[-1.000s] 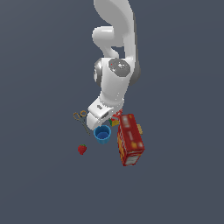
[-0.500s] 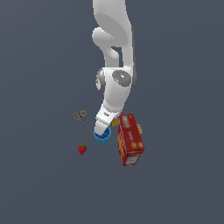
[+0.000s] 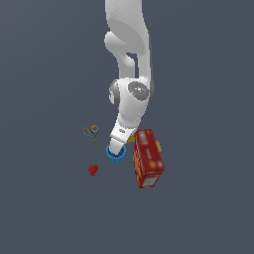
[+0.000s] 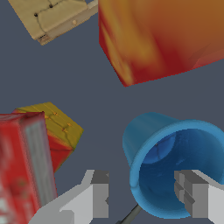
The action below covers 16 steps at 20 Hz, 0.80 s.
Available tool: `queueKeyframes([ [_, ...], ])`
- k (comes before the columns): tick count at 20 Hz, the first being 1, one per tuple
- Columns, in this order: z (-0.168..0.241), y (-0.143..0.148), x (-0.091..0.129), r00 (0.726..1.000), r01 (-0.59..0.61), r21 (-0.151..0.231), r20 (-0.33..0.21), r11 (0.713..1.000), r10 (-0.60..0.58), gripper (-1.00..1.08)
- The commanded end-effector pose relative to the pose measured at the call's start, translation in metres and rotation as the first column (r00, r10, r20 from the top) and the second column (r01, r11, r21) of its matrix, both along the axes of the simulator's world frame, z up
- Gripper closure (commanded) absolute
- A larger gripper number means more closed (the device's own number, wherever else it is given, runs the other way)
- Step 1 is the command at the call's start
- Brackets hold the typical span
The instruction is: Pick up a designated object from a clutter of objects.
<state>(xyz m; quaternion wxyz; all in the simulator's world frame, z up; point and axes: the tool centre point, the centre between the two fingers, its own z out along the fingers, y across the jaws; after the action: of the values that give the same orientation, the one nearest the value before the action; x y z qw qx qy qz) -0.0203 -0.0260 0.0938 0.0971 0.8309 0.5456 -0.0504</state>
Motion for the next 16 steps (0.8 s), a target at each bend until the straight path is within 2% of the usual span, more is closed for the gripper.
queueKeyframes([
  [1, -0.004, -0.001, 0.0, 1.0, -0.001, 0.0, -0.001, 1.0, 0.001, -0.2],
  [10, -0.026, -0.005, -0.001, 1.0, -0.007, 0.001, -0.002, 1.0, 0.007, -0.2],
  [11, -0.026, -0.005, -0.001, 1.0, -0.007, 0.001, -0.002, 1.0, 0.007, 1.08],
  [16, -0.026, -0.005, -0.001, 1.0, -0.007, 0.001, -0.002, 1.0, 0.007, 1.08],
])
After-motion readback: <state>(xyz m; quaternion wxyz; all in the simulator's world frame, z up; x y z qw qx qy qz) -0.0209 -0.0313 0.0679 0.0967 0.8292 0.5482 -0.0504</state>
